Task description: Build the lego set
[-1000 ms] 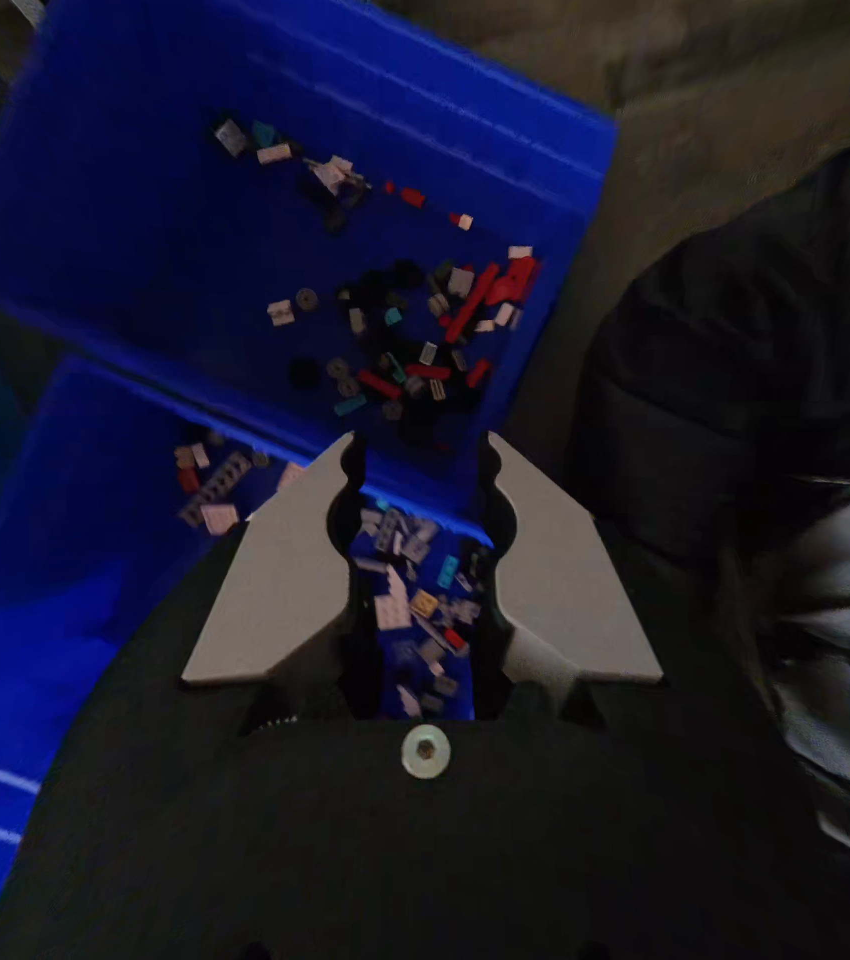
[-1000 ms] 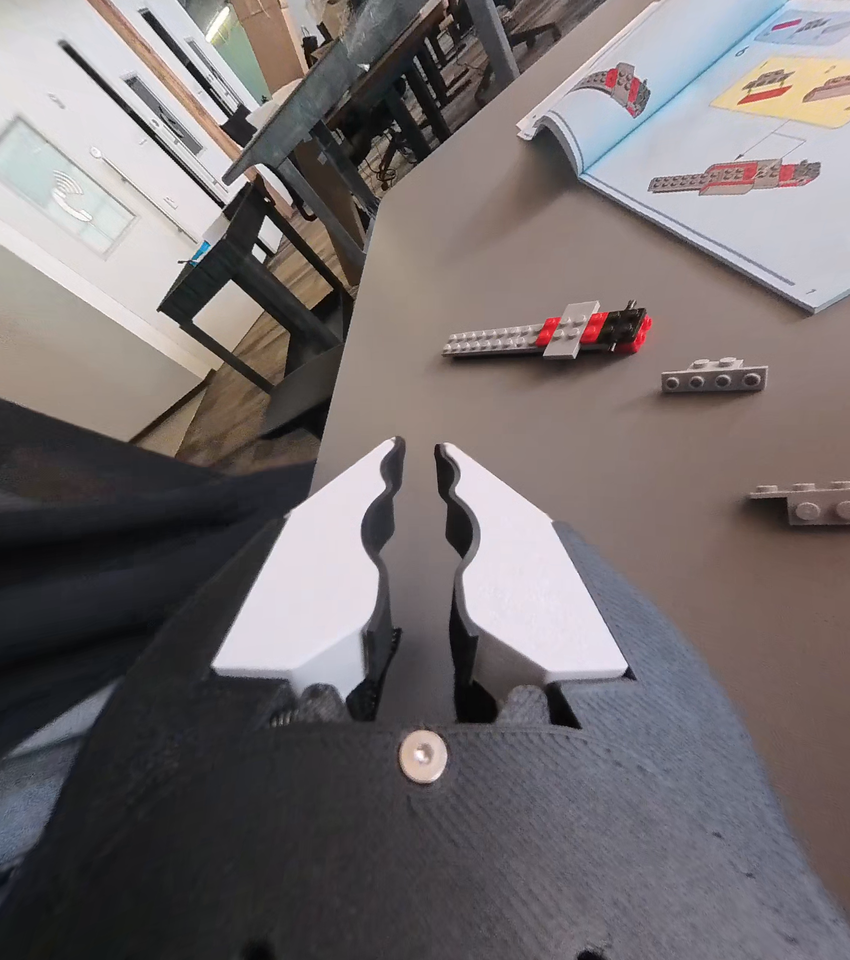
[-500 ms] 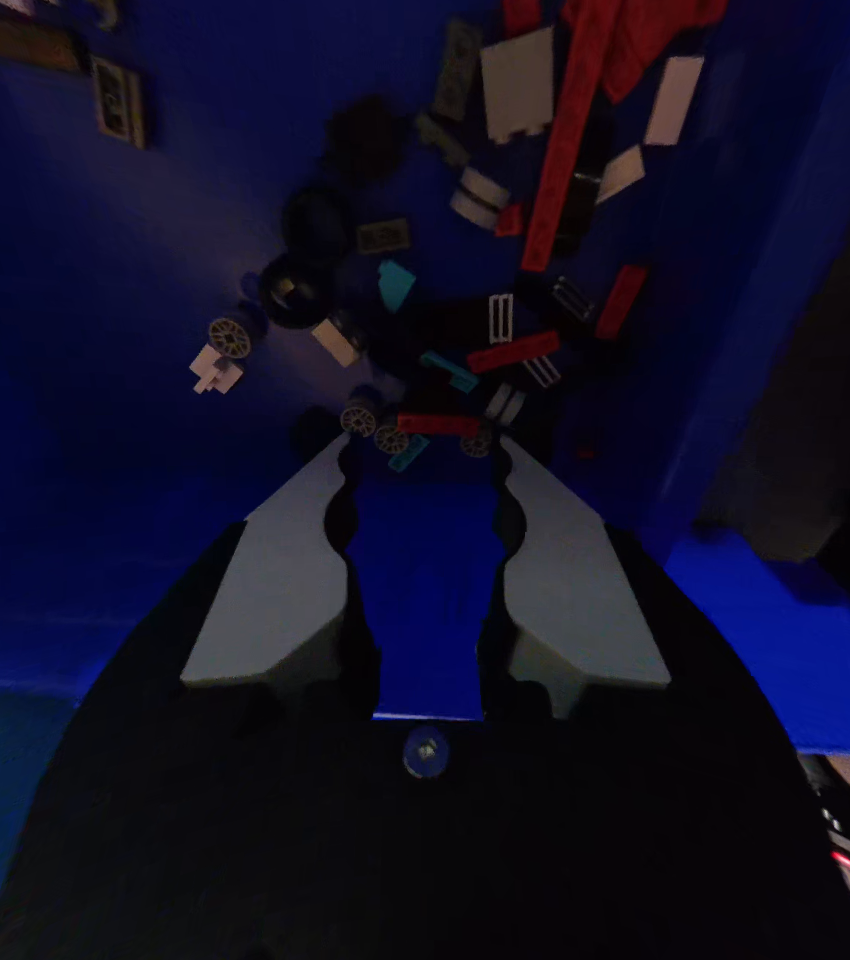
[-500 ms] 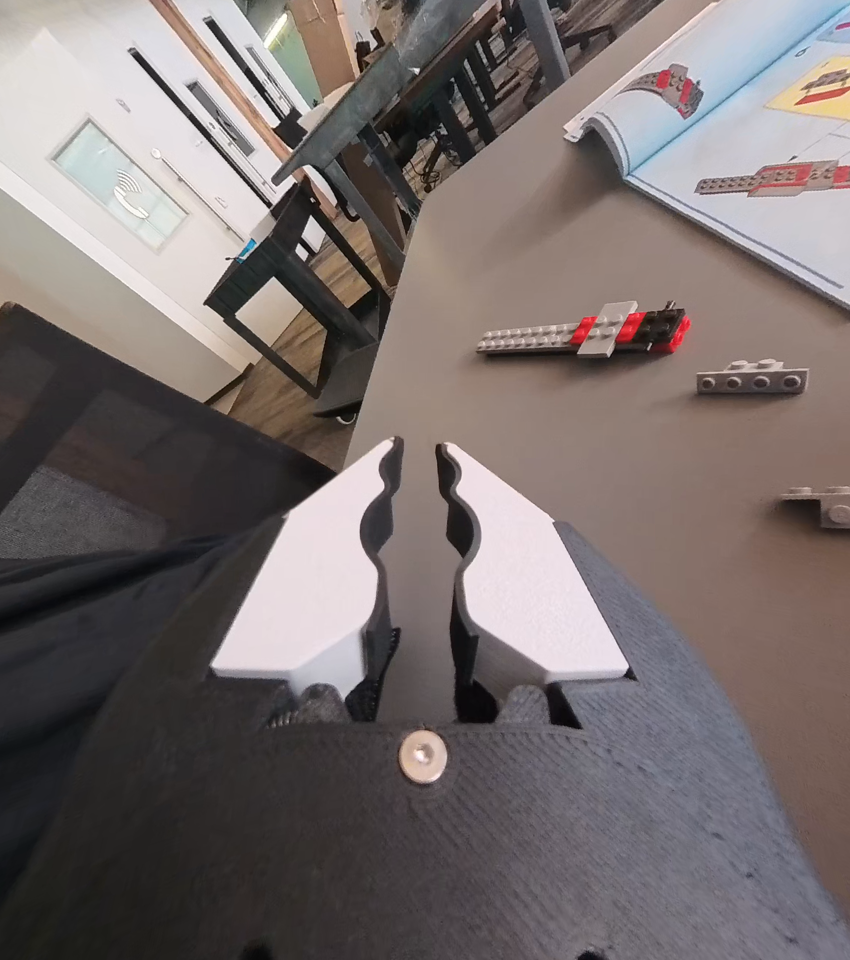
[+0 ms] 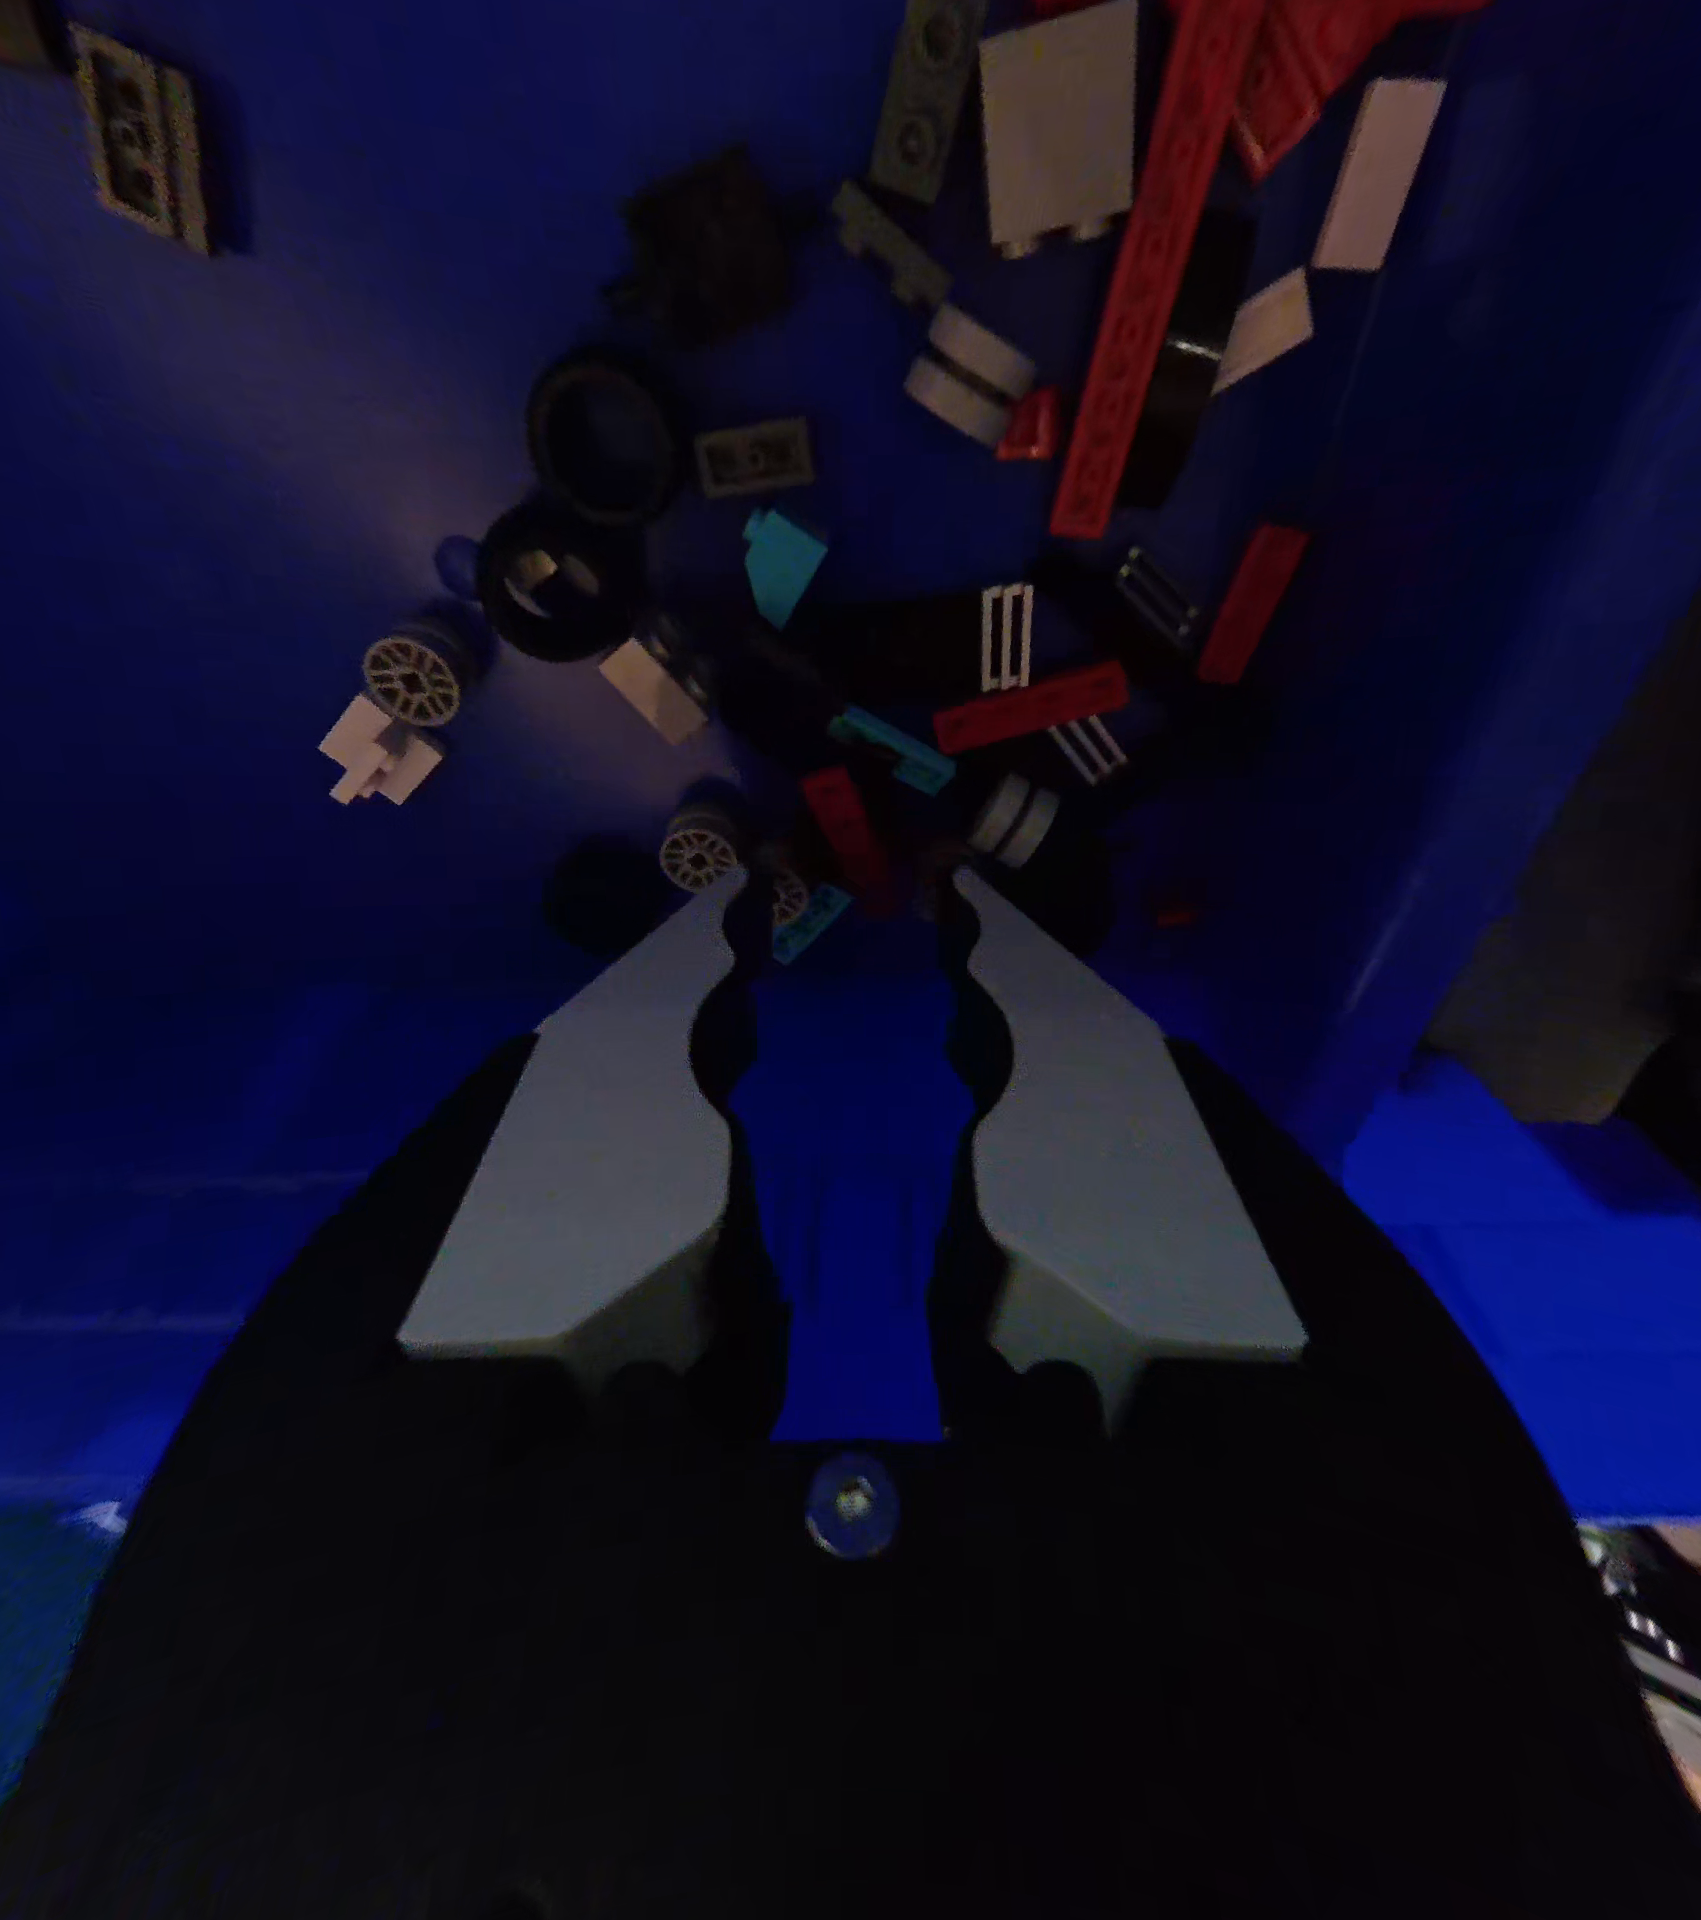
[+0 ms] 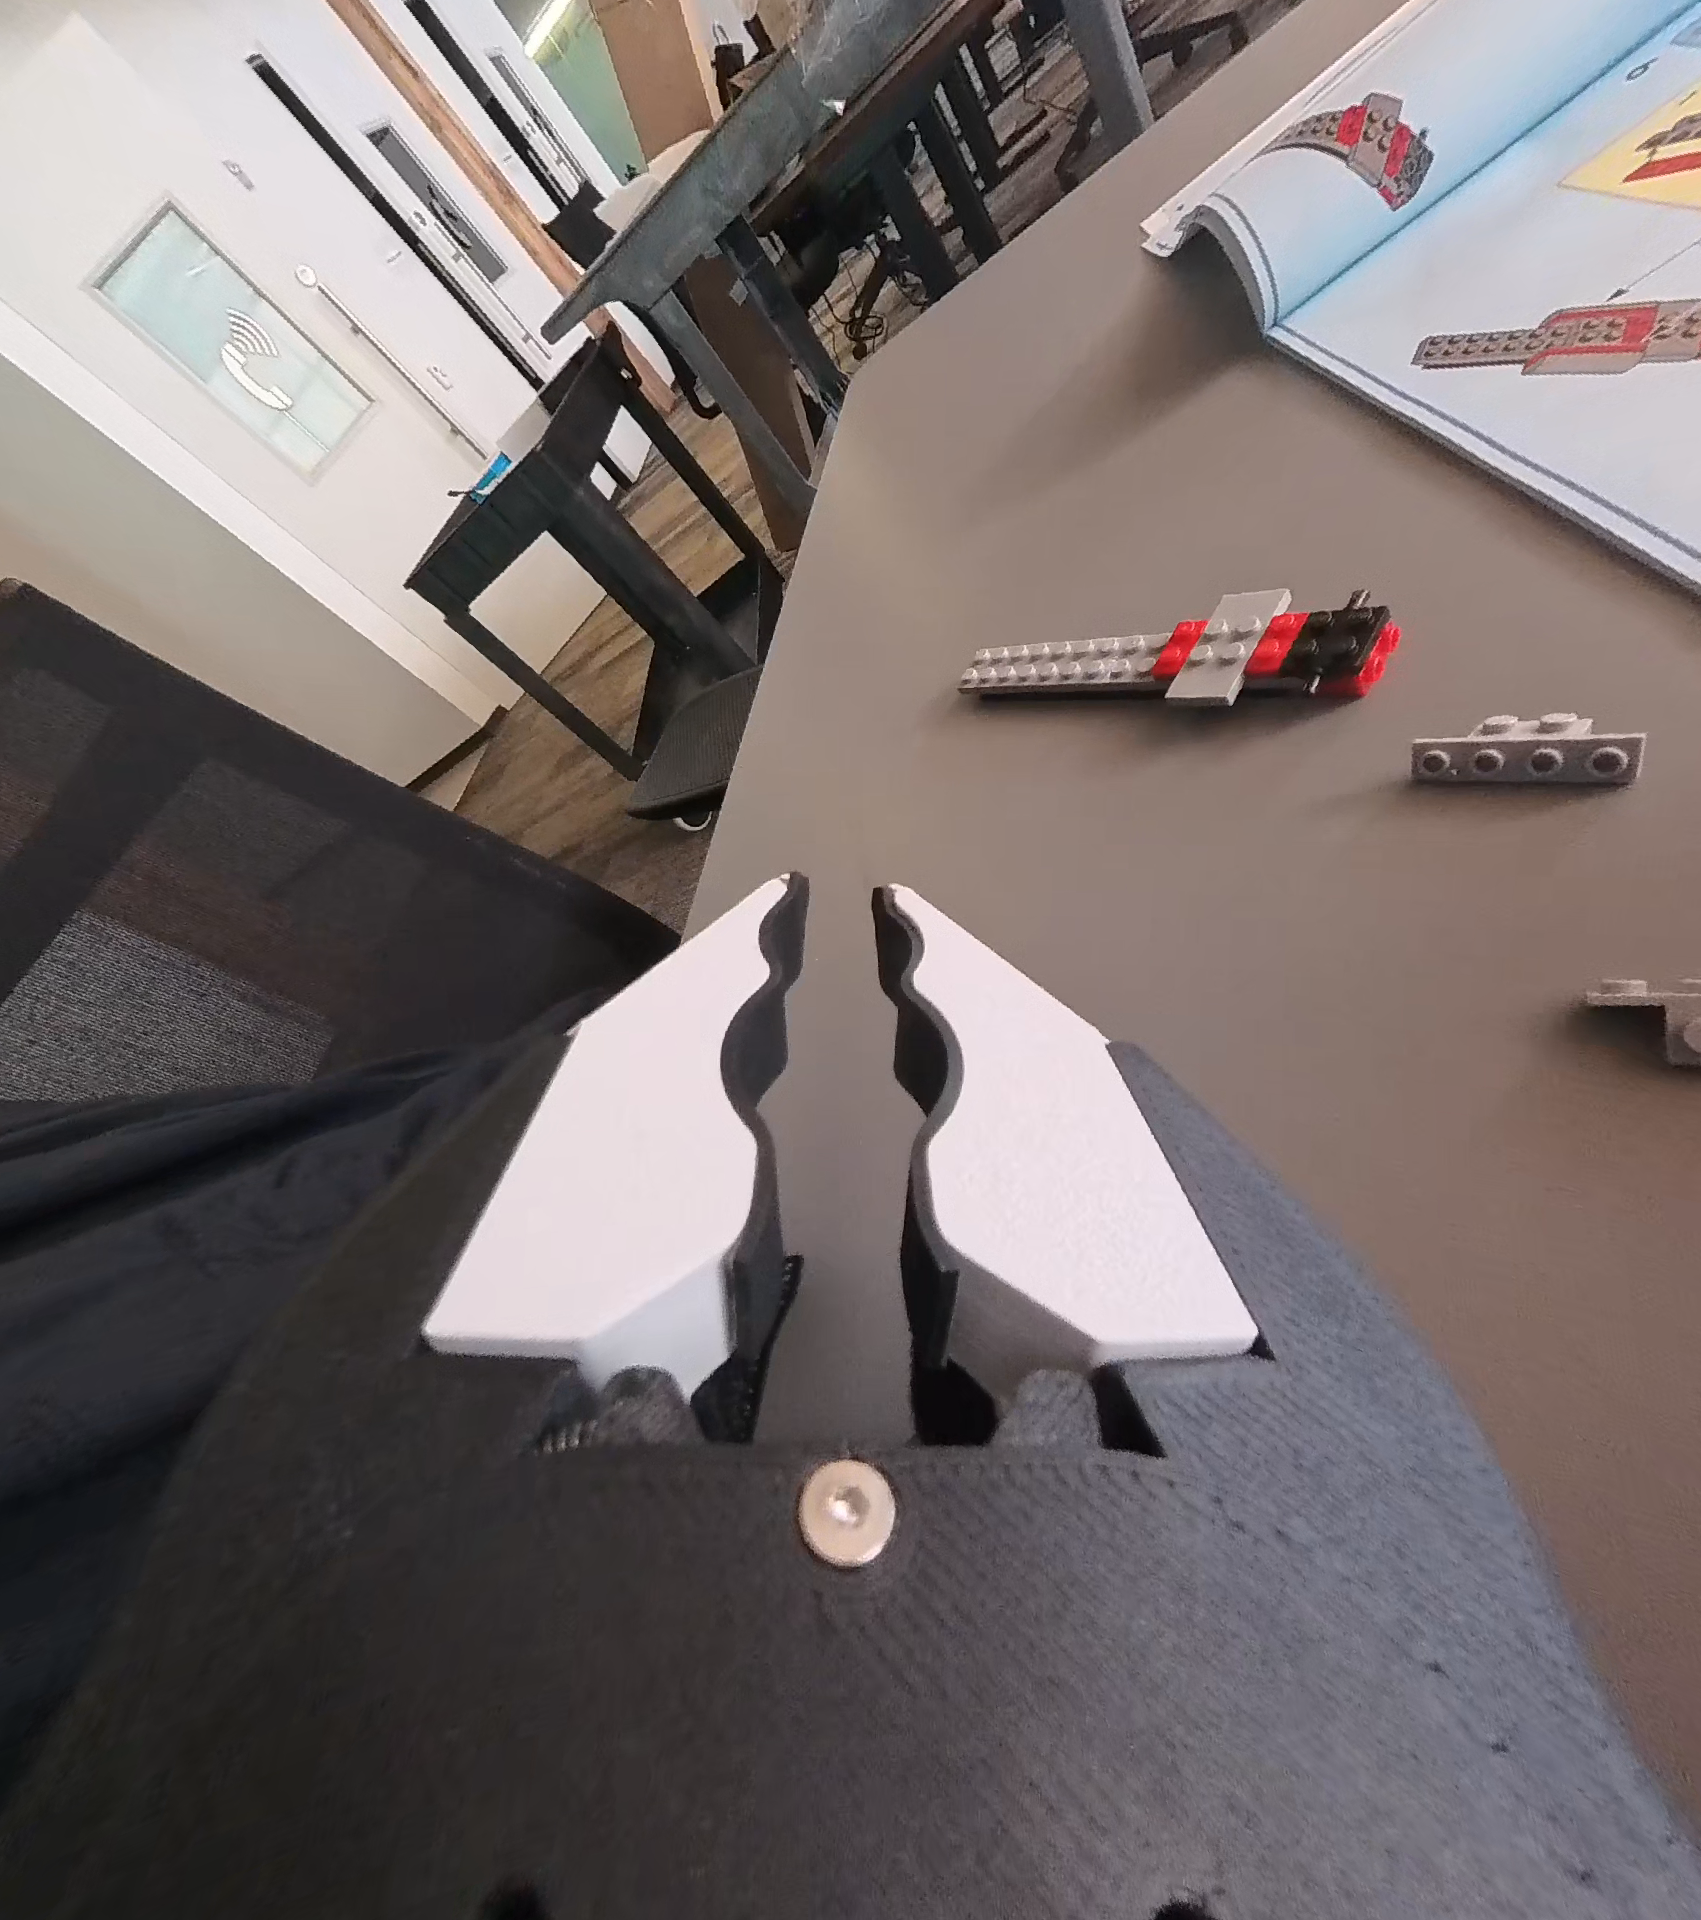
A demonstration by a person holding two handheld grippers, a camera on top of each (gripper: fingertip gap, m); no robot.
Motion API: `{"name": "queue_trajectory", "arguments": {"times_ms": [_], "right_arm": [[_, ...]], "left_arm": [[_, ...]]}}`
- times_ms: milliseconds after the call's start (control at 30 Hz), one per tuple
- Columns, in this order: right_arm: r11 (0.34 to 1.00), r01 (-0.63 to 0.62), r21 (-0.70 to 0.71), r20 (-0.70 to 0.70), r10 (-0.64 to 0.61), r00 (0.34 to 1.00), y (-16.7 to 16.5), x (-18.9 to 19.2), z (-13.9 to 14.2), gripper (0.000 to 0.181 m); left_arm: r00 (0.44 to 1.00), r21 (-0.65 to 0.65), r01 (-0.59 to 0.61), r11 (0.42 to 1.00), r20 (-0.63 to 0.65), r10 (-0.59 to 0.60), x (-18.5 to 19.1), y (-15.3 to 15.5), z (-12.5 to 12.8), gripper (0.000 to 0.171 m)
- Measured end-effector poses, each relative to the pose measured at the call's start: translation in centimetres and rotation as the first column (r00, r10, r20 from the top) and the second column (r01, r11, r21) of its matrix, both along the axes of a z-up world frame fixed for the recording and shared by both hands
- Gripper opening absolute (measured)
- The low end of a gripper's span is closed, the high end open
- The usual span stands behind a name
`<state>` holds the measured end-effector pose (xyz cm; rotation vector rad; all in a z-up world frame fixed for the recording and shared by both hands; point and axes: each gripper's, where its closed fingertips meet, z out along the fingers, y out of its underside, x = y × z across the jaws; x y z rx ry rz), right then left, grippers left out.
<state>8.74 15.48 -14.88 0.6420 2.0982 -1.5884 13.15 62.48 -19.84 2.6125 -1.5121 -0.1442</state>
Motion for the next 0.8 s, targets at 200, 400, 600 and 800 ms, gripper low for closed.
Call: {"name": "queue_trajectory", "arguments": {"times_ms": [200, 400, 600, 800], "right_arm": [[1.000, -0.005, 0.007, -0.011, 0.005, 1.000, -0.1, 0.1, -0.1, 0.015], [1.000, -0.003, 0.008, -0.020, 0.003, 1.000, -0.1, 0.2, -0.1, 0.015], [1.000, -0.004, 0.009, -0.024, 0.004, 1.000, -0.1, 0.2, -0.1, 0.015], [1.000, 0.004, 0.003, -0.026, -0.004, 1.000, 0.0, 0.2, 0.0, 0.015]], "left_arm": [[0.998, 0.005, -0.045, 0.999, 0.046, 0.044, 0.6, 0.3, 0.5, 0.021], [0.997, -0.001, -0.064, 0.998, 0.053, 0.064, 0.7, 0.6, -0.2, 0.013], [0.989, 0.009, -0.115, 0.993, 0.096, 0.113, 0.8, 0.8, 0.1, 0.008], [0.848, 0.010, -0.358, 0.933, 0.422, 0.321, 1.9, 0.0, 6.2, 0.007]]}}
